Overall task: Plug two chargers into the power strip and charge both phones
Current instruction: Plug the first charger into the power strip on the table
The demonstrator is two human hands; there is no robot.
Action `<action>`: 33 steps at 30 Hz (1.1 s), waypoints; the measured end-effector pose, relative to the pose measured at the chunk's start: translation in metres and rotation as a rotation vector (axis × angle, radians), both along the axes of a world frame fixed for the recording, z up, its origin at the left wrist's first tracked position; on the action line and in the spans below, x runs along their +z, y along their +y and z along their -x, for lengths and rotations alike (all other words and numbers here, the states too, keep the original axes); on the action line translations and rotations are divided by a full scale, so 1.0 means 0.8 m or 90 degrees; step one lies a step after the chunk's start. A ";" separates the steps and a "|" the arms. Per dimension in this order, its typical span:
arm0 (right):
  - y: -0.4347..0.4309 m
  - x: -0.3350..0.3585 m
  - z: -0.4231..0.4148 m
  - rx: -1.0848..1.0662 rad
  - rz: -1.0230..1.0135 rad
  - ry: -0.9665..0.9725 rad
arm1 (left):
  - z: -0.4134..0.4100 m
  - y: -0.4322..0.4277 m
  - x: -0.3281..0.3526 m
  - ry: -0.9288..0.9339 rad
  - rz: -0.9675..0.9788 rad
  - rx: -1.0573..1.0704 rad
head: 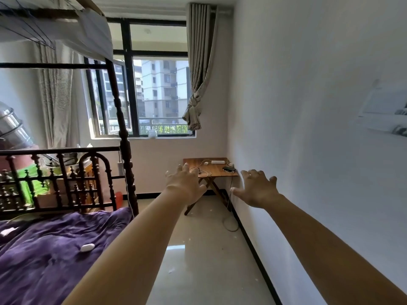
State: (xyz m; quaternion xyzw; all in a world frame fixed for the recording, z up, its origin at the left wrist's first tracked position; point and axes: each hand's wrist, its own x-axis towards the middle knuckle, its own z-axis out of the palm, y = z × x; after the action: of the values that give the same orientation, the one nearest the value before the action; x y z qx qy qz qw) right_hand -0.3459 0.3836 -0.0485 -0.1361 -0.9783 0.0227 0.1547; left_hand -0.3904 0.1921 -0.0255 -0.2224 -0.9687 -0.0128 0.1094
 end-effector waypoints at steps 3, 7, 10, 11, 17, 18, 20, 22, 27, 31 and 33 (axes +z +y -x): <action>0.021 -0.005 0.073 -0.011 -0.005 -0.006 | 0.082 0.024 -0.007 0.008 -0.002 -0.010; 0.048 -0.003 0.173 -0.032 0.001 -0.014 | 0.192 0.055 -0.009 0.013 0.011 -0.032; 0.073 -0.001 0.248 -0.044 0.005 -0.018 | 0.276 0.077 -0.005 0.016 0.005 -0.037; 0.082 0.000 0.272 -0.048 0.005 -0.019 | 0.302 0.086 -0.004 0.016 0.007 -0.039; 0.140 -0.007 0.416 -0.060 0.006 -0.035 | 0.451 0.146 -0.016 -0.001 0.003 -0.053; 0.152 -0.009 0.441 -0.060 0.002 -0.037 | 0.477 0.159 -0.019 -0.006 0.000 -0.051; 0.181 -0.011 0.493 -0.061 -0.002 -0.034 | 0.530 0.189 -0.024 -0.009 -0.002 -0.050; 0.211 -0.014 0.541 -0.061 0.002 -0.032 | 0.580 0.220 -0.028 -0.015 -0.007 -0.054; 0.285 -0.024 0.651 -0.057 0.015 -0.043 | 0.692 0.297 -0.030 -0.037 -0.031 -0.061; 0.344 -0.023 0.748 -0.063 0.021 -0.058 | 0.786 0.362 -0.031 -0.044 -0.033 -0.076; 0.369 -0.028 0.794 -0.058 0.022 -0.068 | 0.831 0.389 -0.037 -0.050 -0.035 -0.072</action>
State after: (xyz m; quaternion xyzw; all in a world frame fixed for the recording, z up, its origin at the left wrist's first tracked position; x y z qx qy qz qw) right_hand -0.9810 0.6789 -0.0707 -0.1842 -0.9774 0.0248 0.1005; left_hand -1.0555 0.5036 -0.0548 -0.2733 -0.9574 -0.0540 0.0767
